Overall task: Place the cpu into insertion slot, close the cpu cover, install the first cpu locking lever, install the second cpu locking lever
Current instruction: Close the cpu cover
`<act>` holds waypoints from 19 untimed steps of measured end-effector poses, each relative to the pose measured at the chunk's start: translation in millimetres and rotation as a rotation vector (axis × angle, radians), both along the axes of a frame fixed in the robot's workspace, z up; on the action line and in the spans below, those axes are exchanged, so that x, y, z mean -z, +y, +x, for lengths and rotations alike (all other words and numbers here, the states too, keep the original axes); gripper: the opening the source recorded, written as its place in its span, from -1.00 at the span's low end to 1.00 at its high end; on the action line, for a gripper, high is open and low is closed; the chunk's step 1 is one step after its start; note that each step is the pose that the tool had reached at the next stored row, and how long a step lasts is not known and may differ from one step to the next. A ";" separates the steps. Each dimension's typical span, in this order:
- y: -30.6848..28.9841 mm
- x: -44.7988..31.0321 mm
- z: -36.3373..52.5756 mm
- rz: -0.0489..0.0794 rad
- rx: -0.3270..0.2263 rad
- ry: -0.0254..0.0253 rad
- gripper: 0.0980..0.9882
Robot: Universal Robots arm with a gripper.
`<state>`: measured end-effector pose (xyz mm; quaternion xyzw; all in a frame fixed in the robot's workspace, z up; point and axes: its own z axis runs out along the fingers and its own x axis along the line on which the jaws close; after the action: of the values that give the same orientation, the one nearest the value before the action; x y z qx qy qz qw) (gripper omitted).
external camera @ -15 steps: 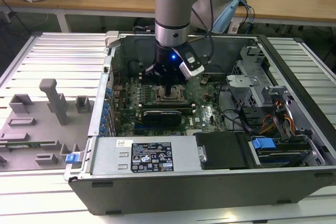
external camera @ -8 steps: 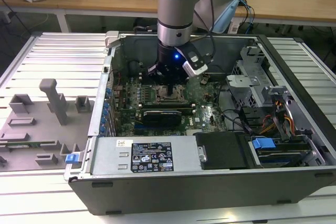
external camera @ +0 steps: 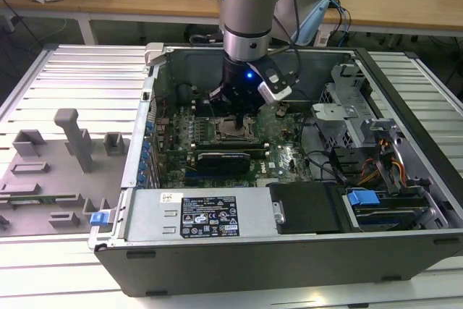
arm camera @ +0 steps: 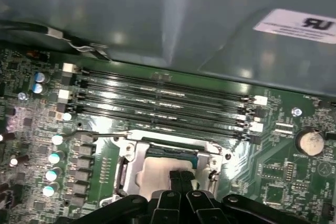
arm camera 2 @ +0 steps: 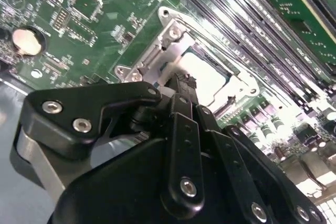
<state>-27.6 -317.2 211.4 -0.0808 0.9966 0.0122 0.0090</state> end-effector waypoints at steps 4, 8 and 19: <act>0.5 3.6 0.9 0.000 0.000 0.0000 -0.98; 0.4 6.7 1.7 -0.003 -0.001 0.0004 -0.98; 0.6 1.7 2.6 -0.013 -0.001 0.0000 -0.98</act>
<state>-24.9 -316.6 209.7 -0.0812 0.9966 0.0059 0.0085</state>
